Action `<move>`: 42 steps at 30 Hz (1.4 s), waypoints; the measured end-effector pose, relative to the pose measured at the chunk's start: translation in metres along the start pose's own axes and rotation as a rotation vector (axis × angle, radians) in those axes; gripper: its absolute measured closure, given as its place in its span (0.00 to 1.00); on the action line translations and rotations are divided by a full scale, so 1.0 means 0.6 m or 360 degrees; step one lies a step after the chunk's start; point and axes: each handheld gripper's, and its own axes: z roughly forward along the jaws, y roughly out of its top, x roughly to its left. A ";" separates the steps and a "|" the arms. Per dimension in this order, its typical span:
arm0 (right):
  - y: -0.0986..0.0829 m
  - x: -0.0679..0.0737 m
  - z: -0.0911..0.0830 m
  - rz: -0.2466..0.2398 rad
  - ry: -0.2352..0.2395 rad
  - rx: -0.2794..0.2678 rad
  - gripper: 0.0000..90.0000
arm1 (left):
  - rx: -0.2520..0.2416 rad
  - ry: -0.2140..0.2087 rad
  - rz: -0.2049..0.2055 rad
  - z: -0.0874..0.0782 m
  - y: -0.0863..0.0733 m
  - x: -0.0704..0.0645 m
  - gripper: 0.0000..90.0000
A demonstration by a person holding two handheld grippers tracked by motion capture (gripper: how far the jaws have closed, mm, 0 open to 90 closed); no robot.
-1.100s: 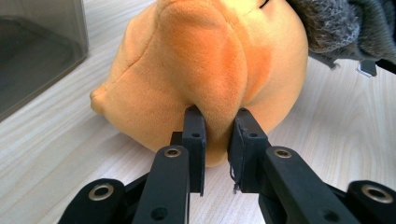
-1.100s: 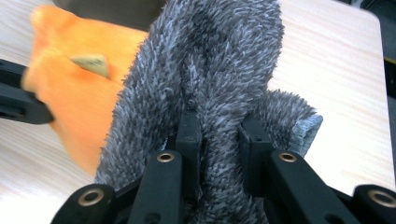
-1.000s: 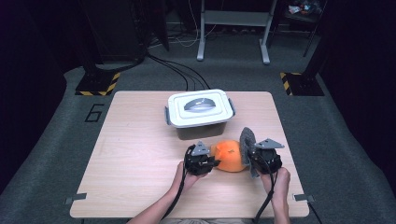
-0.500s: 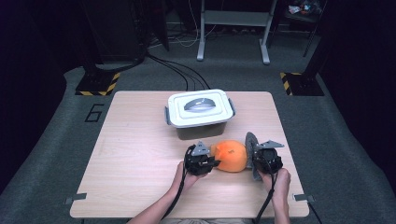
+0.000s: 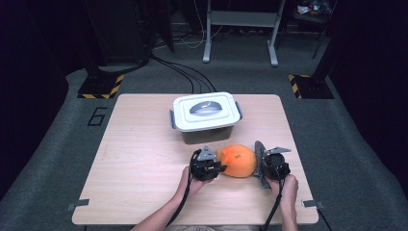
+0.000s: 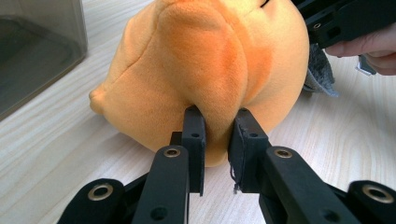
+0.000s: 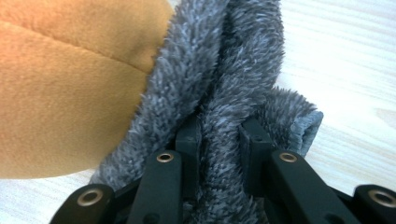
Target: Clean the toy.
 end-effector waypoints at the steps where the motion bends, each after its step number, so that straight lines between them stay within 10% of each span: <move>1: 0.000 -0.001 -0.004 -0.0002 -0.0005 -0.0016 0.81 | 0.0001 0.0002 0.0007 -0.001 0.000 0.001 0.86; 8: 0.008 -0.001 -0.061 0.0005 -0.0040 -0.0192 0.82 | -0.0006 -0.0002 -0.0005 -0.002 -0.003 0.003 0.86; 21: 0.055 0.062 -0.167 -0.0199 0.0143 -0.0478 0.81 | 0.0002 0.0002 0.0007 -0.001 -0.001 0.001 0.86; 35: 0.099 0.138 -0.108 -0.0434 0.0328 -0.0349 0.81 | 0.0030 0.0019 0.0069 -0.001 0.003 -0.003 0.86; 42: 0.095 0.137 -0.098 -0.0438 0.0218 -0.0344 0.82 | 0.0017 0.0012 0.0048 0.000 0.003 -0.001 0.86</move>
